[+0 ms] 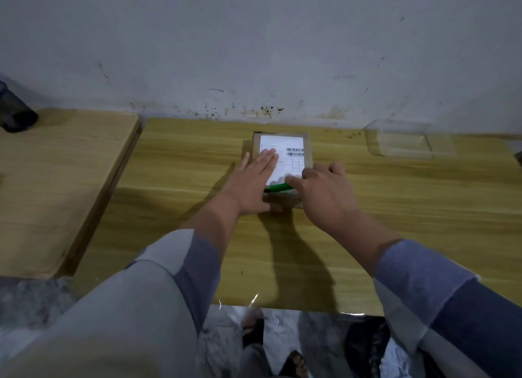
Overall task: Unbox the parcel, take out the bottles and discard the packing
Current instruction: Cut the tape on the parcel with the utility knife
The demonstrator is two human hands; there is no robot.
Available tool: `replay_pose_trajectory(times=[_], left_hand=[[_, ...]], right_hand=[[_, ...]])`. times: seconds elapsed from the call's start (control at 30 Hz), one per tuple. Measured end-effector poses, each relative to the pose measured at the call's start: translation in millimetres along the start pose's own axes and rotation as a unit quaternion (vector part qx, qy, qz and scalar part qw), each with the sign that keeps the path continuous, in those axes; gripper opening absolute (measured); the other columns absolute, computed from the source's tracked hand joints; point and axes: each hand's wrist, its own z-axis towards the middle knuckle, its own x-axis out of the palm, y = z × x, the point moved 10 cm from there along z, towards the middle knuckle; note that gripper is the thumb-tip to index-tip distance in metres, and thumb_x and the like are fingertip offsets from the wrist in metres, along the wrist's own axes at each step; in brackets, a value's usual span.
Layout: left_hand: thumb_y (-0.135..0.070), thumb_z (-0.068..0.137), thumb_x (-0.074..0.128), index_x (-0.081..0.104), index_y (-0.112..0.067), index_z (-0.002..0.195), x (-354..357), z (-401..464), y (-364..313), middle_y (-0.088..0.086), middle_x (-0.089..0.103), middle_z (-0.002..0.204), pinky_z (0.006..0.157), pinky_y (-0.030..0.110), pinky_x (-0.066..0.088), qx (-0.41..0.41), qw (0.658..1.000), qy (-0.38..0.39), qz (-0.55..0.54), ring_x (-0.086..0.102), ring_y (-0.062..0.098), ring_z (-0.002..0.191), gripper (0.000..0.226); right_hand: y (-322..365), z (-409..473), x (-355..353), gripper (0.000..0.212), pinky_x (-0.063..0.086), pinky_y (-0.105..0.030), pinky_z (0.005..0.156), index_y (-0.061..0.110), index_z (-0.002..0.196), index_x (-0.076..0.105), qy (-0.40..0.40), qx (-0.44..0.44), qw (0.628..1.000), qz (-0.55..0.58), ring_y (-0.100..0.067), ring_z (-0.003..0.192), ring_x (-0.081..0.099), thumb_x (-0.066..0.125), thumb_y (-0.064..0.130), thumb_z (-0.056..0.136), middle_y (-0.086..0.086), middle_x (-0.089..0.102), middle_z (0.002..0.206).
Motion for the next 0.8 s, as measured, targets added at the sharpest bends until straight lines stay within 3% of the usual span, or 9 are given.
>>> replay_pose_trajectory(times=[0.13, 0.57, 0.7, 0.8], left_hand=[[-0.039, 0.082, 0.067, -0.004, -0.016, 0.152, 5.1, 2.0, 1.5, -0.001, -0.012, 0.161, 0.120, 0.038, 0.002, 0.004, 0.998, 0.005, -0.067, -0.010, 0.013, 0.148, 0.103], [-0.068, 0.082, 0.049, -0.006, -0.012, 0.151, 3.9, 3.6, -0.4, 0.004, -0.010, 0.161, 0.120, 0.049, 0.002, -0.019, 0.998, 0.003, 0.056, -0.008, 0.017, 0.148, 0.105], [-0.067, 0.077, 0.055, 0.002, -0.007, 0.151, -8.9, 12.2, -11.6, 0.009, -0.002, 0.161, 0.121, 0.045, -0.001, -0.036, 0.998, -0.004, 0.055, -0.003, 0.020, 0.149, 0.109], [-0.067, 0.075, 0.057, -0.008, -0.008, 0.151, -3.9, 23.4, -36.4, 0.008, -0.012, 0.161, 0.120, 0.044, -0.004, -0.004, 1.000, 0.006, 0.026, -0.011, 0.020, 0.148, 0.116]], right_hand=[[-5.8, -0.2, 0.5, 0.039, 0.030, -0.039, 0.085, 0.030, 0.123, 0.054, 0.008, -0.003, 1.000, 0.000, -0.026, 0.106, 0.052, 0.047, 0.015, 0.087, -0.003, 0.063, 0.107], [-42.6, -14.7, 4.4, 0.049, 0.030, -0.039, 0.084, 0.032, 0.128, 0.051, 0.017, 0.046, 0.999, -0.013, -0.024, 0.104, 0.051, 0.040, 0.009, 0.087, -0.001, 0.063, 0.104], [-44.6, -16.6, 5.5, 0.050, 0.029, -0.039, 0.084, 0.033, 0.130, 0.050, 0.010, 0.042, 0.999, -0.012, -0.025, 0.105, 0.050, 0.040, 0.009, 0.087, -0.001, 0.063, 0.105], [-50.2, -22.4, 3.7, 0.052, 0.029, -0.039, 0.085, 0.035, 0.134, 0.046, -0.001, 0.049, 0.999, -0.004, -0.024, 0.107, 0.049, 0.039, 0.009, 0.089, -0.001, 0.063, 0.107]])
